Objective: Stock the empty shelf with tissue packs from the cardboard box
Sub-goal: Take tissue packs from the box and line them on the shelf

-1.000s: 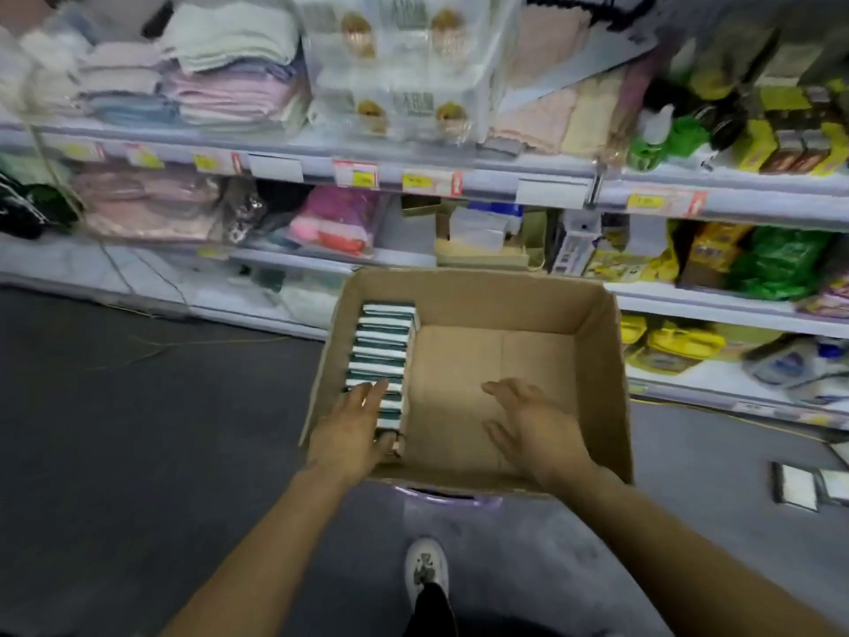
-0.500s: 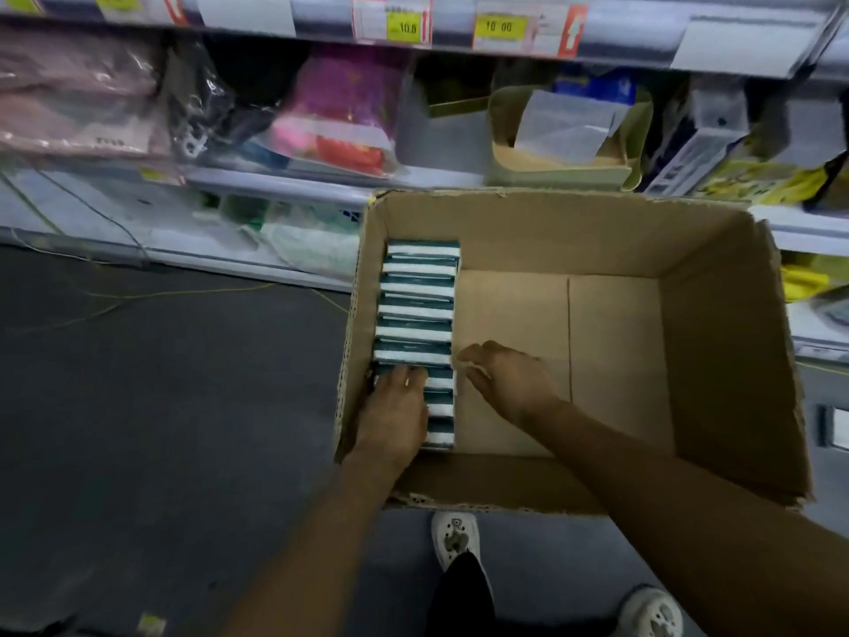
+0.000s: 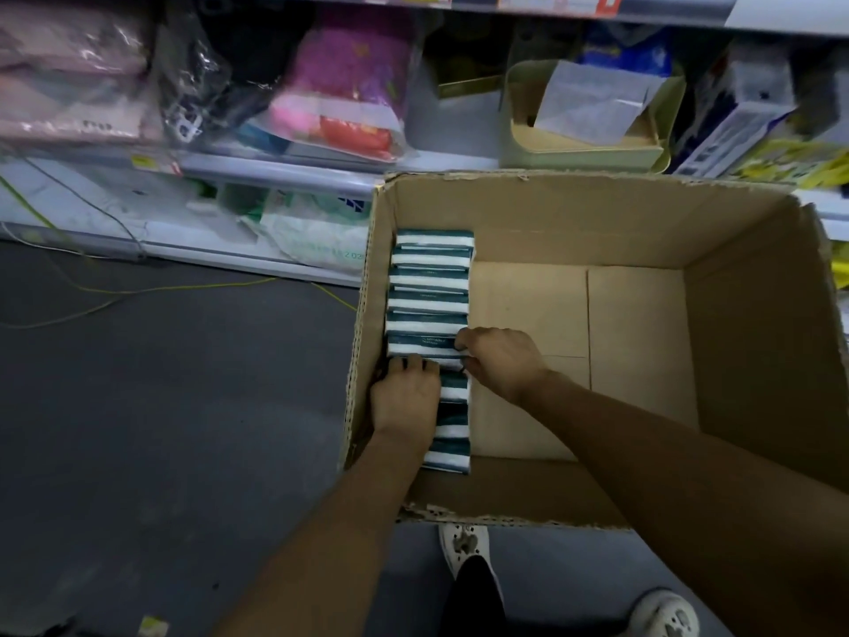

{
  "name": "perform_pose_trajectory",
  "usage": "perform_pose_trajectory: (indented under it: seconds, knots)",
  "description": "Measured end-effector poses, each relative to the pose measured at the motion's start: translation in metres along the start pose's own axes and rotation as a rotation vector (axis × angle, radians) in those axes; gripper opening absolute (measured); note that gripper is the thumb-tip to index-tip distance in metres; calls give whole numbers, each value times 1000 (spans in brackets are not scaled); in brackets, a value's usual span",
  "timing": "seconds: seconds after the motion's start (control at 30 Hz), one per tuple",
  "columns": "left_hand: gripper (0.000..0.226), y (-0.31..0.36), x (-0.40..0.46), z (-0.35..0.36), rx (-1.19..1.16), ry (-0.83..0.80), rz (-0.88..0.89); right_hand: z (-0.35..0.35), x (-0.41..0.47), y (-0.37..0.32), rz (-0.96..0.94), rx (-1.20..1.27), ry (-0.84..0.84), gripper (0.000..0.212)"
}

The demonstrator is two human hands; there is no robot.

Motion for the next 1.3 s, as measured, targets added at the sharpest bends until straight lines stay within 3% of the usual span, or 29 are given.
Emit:
perform_pose_trajectory:
  seconds: [0.17, 0.33, 0.4, 0.47, 0.57, 0.63, 0.77, 0.8, 0.83, 0.9, 1.0, 1.07, 1.17, 1.23, 1.3]
  knots:
    - [30, 9, 1, -4, 175, 37, 165, -23, -15, 14, 87, 47, 126, 16]
    - [41, 27, -27, -41, 49, 122, 194, -67, -74, 61, 292, 285, 331, 3]
    - [40, 39, -39, -61, -136, 145, 86, -89, -101, 81, 399, 400, 377, 9]
    - [38, 54, -51, -82, -493, 129, -86, -111, -130, 101, 492, 530, 443, 18]
    - [58, 89, -67, -111, -1027, 119, -257, -150, -176, 121, 546, 692, 581, 19]
    - [55, 122, -76, -134, -1222, 109, -259, -180, -210, 129, 495, 709, 671, 15]
    - [22, 202, -93, -186, -1474, 4, -359, -239, -287, 145, 262, 618, 846, 19]
    - [19, 225, -103, -203, -1570, -67, -402, -252, -306, 152, 176, 549, 870, 19]
    - [33, 249, -112, -221, -1638, -130, -421, -263, -326, 159, 102, 479, 880, 18]
    - [53, 295, -123, -244, -1685, -193, -327, -286, -364, 176, 9, 362, 905, 17]
    - [33, 358, -138, -273, -1727, -115, -183, -316, -415, 207, -14, 388, 941, 20]
    - [23, 395, -146, -289, -1738, -61, -86, -334, -447, 227, 88, 619, 966, 27]
    - [30, 444, -157, -313, -1704, 5, 90, -357, -481, 263, 357, 1059, 999, 37]
    - [36, 476, -167, -327, -1659, 16, 198, -372, -500, 287, 497, 1188, 988, 46]
    - [30, 506, -176, -343, -1611, 24, 304, -388, -517, 303, 528, 1228, 947, 34]
Point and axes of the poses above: each hand's wrist, its own x-axis towards the middle knuckle, its own z-axis out of the palm, y = z × x, the point moved 3 cm from there along x, towards the middle knuckle, and after that the axes turned 7 degrees about y, right-handed, at the moved point
